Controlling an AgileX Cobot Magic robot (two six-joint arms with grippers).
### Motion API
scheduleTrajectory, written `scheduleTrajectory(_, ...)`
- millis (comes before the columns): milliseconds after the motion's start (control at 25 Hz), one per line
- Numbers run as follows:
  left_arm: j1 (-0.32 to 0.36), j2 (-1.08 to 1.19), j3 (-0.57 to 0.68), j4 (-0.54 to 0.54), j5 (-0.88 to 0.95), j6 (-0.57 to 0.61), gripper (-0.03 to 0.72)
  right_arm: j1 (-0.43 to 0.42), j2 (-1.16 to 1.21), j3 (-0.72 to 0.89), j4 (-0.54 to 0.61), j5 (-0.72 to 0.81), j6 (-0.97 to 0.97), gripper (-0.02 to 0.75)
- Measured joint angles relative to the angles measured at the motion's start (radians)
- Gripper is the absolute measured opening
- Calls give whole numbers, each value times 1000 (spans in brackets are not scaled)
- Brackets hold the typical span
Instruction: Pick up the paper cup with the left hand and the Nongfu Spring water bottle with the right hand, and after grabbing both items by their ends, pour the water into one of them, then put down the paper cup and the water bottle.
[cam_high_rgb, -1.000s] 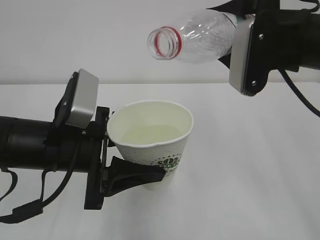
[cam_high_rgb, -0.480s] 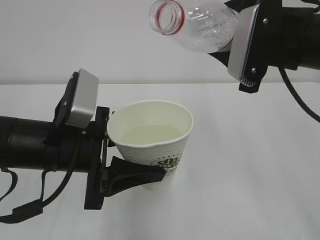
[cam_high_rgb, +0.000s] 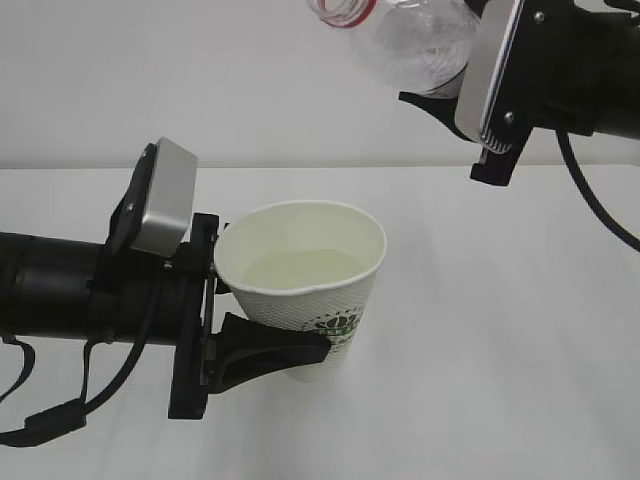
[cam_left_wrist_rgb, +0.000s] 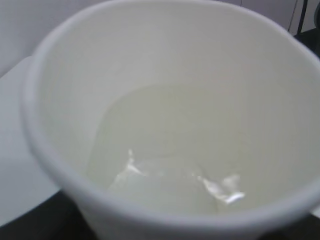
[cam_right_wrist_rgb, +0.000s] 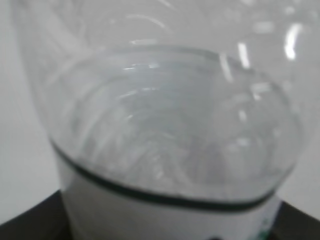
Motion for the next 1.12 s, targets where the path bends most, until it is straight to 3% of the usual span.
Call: scheduleTrajectory(1120,0,0,0,0,25,0,491,0,0,0,0,-5,362,459)
